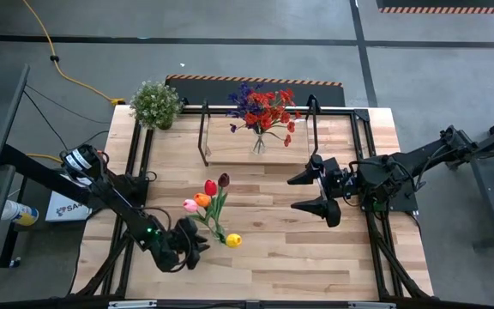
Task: Pick and place flowers into a vace then onto a shelf
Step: Put the transparent vase with the flowers on the shelf
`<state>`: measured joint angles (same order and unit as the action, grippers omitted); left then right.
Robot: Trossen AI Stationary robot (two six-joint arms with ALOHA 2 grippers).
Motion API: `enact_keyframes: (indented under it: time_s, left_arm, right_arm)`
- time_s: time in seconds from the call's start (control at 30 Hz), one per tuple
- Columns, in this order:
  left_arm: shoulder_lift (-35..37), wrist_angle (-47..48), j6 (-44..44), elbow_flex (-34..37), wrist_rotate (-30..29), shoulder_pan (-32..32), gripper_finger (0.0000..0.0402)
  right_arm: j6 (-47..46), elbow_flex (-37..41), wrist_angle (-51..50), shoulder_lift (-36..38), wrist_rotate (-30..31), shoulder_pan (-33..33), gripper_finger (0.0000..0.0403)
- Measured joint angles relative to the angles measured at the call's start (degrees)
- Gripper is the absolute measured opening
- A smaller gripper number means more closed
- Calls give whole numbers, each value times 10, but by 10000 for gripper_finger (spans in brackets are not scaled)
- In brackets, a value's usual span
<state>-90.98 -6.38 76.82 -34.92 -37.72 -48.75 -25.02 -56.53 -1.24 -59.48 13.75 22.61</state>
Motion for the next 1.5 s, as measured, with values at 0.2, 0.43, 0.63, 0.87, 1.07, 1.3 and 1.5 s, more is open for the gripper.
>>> enact_keyframes:
  time_s: [0.2, 0.43, 0.63, 0.87, 1.07, 1.3, 1.5]
  left_arm:
    - [0, -19, 0, 0, 8, 0, 163]
    - [0, -34, 0, 0, 12, 0, 163]
    - [0, -46, 0, 0, 12, 0, 163]
    - [0, -46, 2, 0, -5, 0, 166]
    - [0, -45, 25, 0, -25, 0, 235]
    - [0, -51, 30, 0, 28, 0, 344]
    - [0, -138, -107, 0, -1, 0, 392]
  right_arm:
    - [0, 0, 0, 0, 0, 0, 338]
    - [0, 0, 0, 0, 0, 0, 337]
    - [0, 0, 0, 0, 0, 0, 338]
    - [0, 0, 0, 0, 0, 0, 338]
    - [0, 0, 0, 0, 0, 0, 339]
    - [0, 0, -2, 0, -7, 0, 339]
    - [0, 0, -5, 0, -7, 0, 338]
